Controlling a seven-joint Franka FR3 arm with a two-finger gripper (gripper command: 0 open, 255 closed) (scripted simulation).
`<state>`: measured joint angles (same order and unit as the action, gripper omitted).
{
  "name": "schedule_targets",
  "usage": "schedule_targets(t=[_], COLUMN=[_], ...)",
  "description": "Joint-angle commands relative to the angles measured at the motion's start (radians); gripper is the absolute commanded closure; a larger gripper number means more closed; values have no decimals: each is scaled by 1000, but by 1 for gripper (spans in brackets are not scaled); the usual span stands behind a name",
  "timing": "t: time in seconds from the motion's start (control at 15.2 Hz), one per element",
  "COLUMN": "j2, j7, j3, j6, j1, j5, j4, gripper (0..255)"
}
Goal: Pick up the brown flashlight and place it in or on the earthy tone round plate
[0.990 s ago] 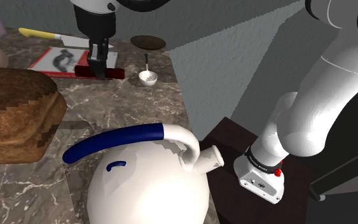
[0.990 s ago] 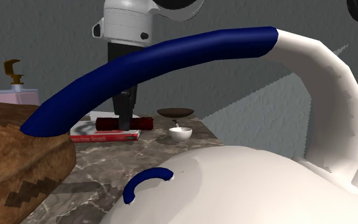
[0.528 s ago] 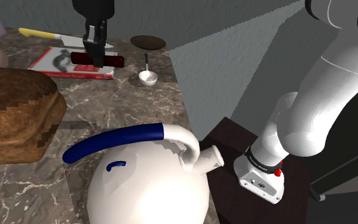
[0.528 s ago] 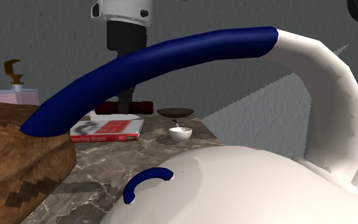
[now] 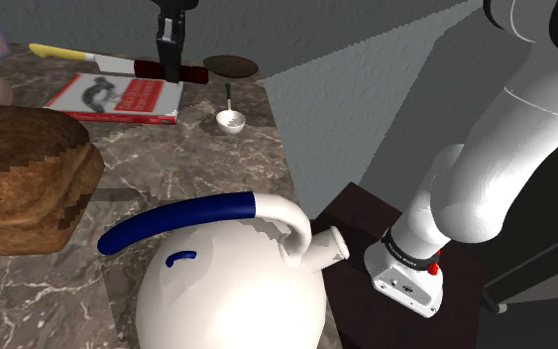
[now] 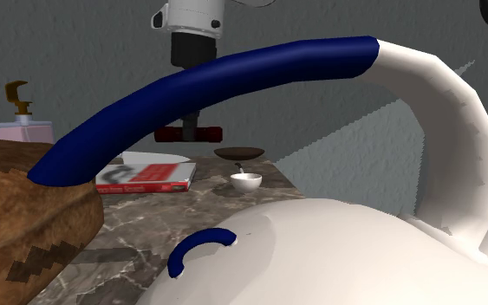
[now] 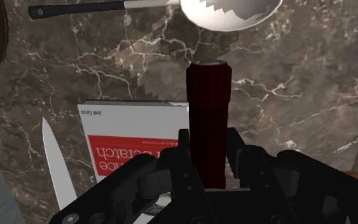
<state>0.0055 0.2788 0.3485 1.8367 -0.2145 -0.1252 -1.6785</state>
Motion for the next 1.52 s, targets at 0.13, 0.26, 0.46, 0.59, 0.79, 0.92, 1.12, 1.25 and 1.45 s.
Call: schedule_targets(t=[0.13,0.26,0.46,0.59,0.79,0.92,1.12,1.25,1.45], j2=[3,9,26,42,73,99,146,182,245], j7=[100,146,215,260,325,368,430,470,528], j3=[-47,-70,-103,-123,-153,-171,-197,-212,-233], j6=[10,14,19,19,17,13,3,-7,-29], j1=[48,71,105,128,161,184,217,239,272], j5=[15,21,30,35,42,46,54,59,67], j4=[5,11,29,47,85,117,177,226,313], gripper=[255,255,255,255,255,255,255,255,255])
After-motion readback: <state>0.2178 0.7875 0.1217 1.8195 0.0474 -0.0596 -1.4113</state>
